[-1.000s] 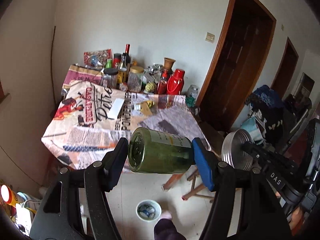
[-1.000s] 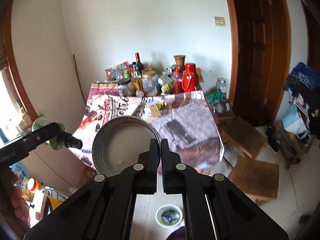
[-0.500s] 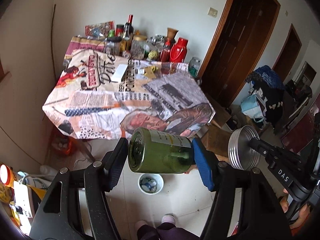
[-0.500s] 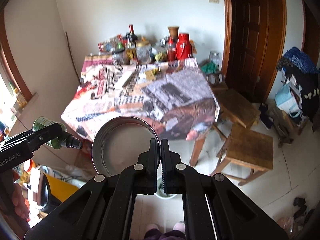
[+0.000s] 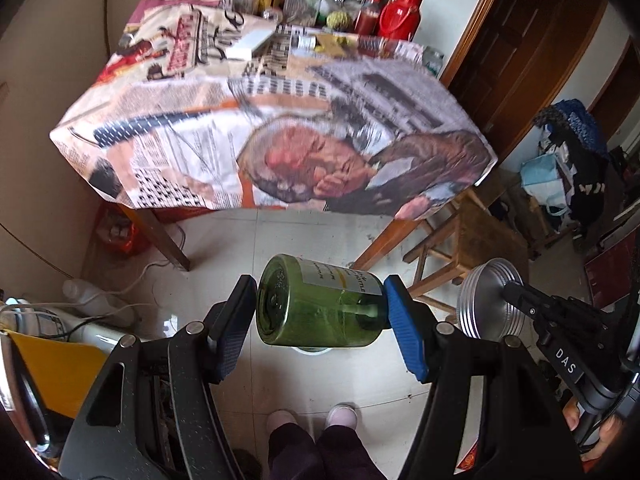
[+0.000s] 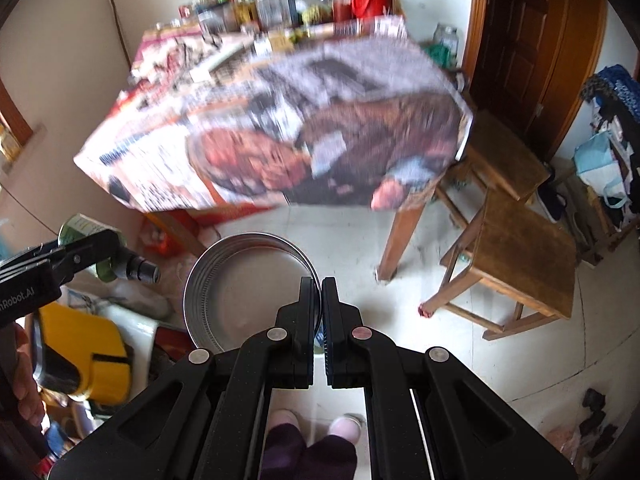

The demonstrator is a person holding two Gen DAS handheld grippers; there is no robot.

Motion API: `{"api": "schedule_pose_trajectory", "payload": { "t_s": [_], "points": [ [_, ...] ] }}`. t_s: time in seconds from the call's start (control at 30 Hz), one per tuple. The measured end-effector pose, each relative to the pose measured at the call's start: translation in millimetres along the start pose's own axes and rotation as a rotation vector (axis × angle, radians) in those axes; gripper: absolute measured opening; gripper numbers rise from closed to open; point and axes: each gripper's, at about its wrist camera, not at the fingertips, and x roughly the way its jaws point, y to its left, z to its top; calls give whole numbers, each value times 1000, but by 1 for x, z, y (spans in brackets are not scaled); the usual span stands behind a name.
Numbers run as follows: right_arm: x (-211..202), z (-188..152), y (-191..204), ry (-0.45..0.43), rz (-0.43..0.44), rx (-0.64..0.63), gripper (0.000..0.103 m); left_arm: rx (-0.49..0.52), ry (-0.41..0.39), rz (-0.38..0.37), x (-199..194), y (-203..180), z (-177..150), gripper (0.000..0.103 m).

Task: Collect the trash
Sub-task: 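Lift the green bottle and tin lid and carry both down toward the bin, then open the right gripper over the bin while the left releases the green bottle, then raise both tools and move them back over the table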

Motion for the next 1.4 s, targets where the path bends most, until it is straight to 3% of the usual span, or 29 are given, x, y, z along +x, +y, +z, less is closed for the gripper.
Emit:
{"api": "schedule_pose_trajectory", "payload": {
  "t_s": [0.23,0.53,0.6,0.63,0.67,0.87,1.13,1.27,1.4],
  "points": [
    [89,-16,-21,48,8,-34,3,-37,67,68,109,10,-35,64],
    [209,-40,-15,152,92,-101,6,-123,139,141,206,50,-76,64],
    [235,-46,-14,226,124,-94,26,-126,150,153,222,56,-83,64],
    [244,-49,-14,250,130,-86,48,-127,158,159,230,58,-87,64],
    [251,-53,-16,251,143,-76,55,-127,165,161,237,59,-88,64],
    [254,-64,-31,281,125,-44,55,-126,239,121,280,50,-98,64],
    [239,-52,-59,281,92,7,55,-137,378,28,320,20,-94,67],
    [226,-40,-66,255,79,17,55,-122,406,42,318,10,-88,67],
    [201,-27,-63,226,77,16,55,-61,382,52,293,-2,-75,67]
  ]
}}
